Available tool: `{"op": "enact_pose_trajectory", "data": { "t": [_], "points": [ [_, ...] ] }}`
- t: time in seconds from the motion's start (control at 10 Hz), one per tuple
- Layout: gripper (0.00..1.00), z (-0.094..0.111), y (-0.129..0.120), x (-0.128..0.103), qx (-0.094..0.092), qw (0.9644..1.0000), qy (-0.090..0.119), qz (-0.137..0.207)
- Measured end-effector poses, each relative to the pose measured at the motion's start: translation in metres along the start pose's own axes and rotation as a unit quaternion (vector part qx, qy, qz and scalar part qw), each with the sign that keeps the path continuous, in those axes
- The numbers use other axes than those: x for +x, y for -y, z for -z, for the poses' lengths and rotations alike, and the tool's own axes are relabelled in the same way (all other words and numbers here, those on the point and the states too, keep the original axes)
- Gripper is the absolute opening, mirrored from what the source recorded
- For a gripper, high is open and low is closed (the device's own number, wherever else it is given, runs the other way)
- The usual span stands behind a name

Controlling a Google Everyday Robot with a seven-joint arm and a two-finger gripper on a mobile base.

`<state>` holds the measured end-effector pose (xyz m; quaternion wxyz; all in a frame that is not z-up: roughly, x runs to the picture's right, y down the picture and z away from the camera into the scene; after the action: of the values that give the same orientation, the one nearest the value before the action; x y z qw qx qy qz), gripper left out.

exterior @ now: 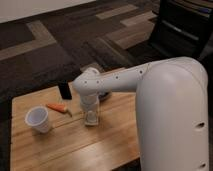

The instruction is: Wipe the white sponge on the table

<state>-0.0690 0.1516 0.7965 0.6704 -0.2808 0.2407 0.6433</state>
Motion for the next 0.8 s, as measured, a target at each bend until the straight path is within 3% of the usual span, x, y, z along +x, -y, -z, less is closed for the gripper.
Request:
{"op": "enact_pose_trajectory", "data": {
  "t": [0.4,0.6,0.8],
  "points": [
    [0.00,0.001,0.049,0.005,0.012,0.9985,-0.006,-0.053],
    [0.00,0.014,0.084,0.015,0.030,0.9952,0.001,-0.093],
    [0.00,0.023,0.118,0.030,0.049,0.9898,0.004,-0.134]
  ]
}}
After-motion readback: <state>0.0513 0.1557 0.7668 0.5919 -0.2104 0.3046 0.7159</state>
